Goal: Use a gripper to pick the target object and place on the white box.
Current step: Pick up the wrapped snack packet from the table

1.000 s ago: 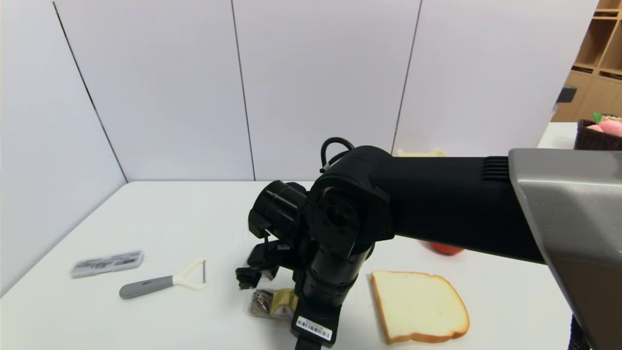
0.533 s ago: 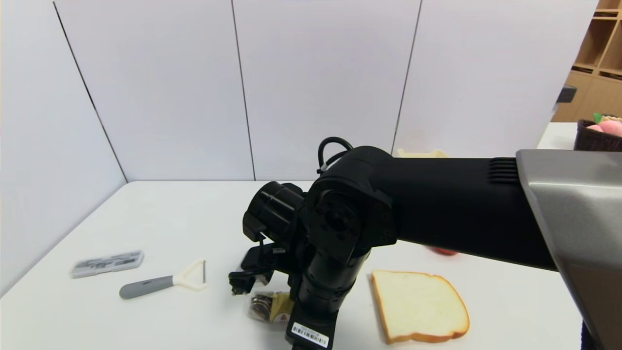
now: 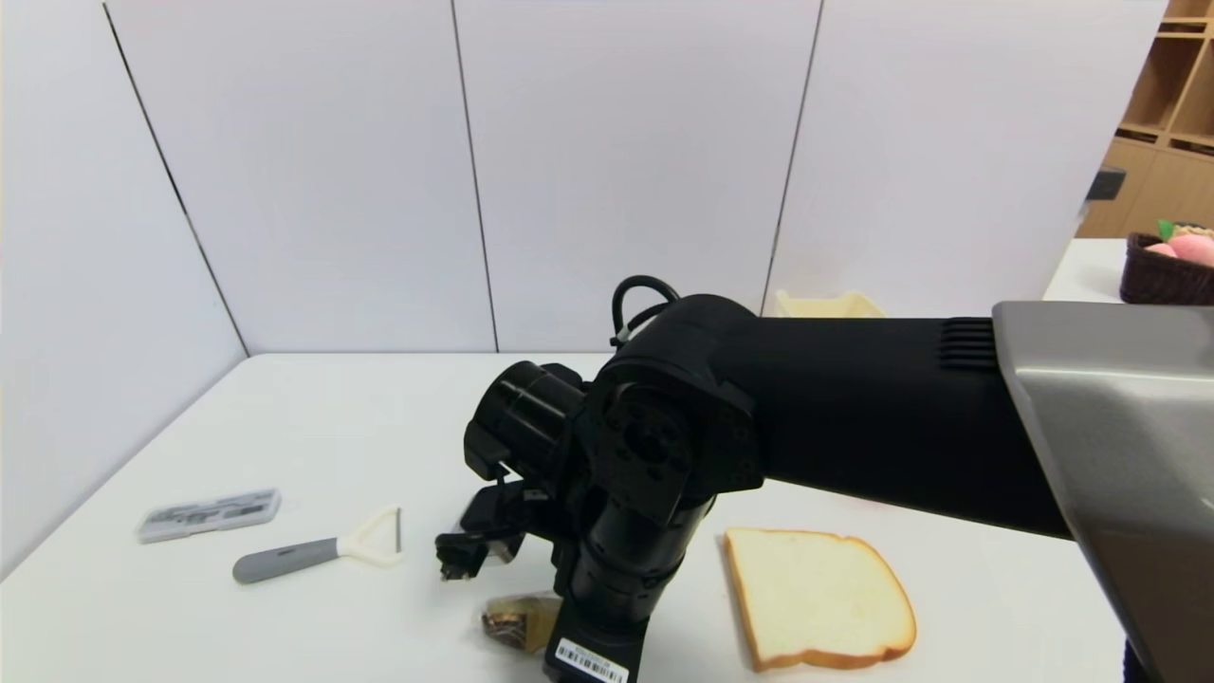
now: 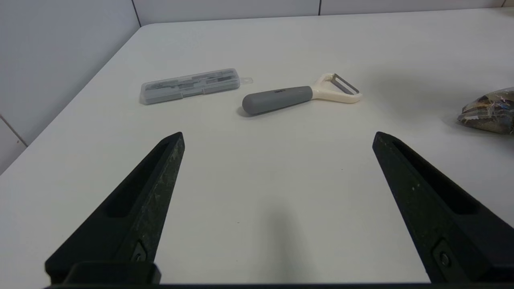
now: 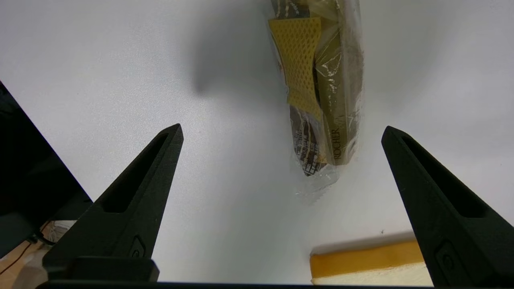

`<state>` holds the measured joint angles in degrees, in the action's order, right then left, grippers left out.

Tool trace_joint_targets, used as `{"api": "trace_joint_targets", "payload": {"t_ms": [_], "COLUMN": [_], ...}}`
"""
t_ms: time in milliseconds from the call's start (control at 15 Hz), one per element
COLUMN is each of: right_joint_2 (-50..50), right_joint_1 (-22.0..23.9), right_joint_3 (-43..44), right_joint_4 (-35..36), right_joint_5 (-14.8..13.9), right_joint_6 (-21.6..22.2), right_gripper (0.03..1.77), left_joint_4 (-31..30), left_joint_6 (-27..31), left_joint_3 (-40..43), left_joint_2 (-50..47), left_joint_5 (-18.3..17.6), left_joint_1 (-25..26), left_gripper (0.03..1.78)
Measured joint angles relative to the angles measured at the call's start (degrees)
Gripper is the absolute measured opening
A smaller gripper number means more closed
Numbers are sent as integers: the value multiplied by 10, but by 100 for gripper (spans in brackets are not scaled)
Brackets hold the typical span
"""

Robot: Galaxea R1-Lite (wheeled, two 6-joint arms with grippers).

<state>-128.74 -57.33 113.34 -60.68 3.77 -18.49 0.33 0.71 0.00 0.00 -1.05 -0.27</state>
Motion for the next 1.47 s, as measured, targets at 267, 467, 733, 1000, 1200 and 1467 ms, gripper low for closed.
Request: {"api": "trace_joint_targets", "payload": {"t_ms": [267, 467, 733, 1000, 1200, 1467], "right_joint_2": [-7, -12, -21, -30, -31, -30], "right_joint_1": [-9, -15, -20, -16, -10, -8], "right_joint_3": [0, 0, 2, 10, 10, 10], "right_joint_4": [25, 42, 83, 84, 84, 80], "right_joint_5": [1, 1, -1, 0, 0, 0], "right_joint_6": [1, 5, 6, 8, 8, 7], "right_gripper": [171, 171, 171, 171, 171, 171], "left_joint_4": [0, 0, 0, 0, 0, 0], "left_joint_6": [0, 0, 0, 0, 0, 0], "left_joint_3": [0, 0, 0, 0, 0, 0], "left_joint_2": [0, 0, 0, 0, 0, 0], "left_joint_5": [0, 0, 0, 0, 0, 0], "left_joint_1": [0, 0, 0, 0, 0, 0], "left_gripper": [169, 169, 169, 169, 169, 169]}}
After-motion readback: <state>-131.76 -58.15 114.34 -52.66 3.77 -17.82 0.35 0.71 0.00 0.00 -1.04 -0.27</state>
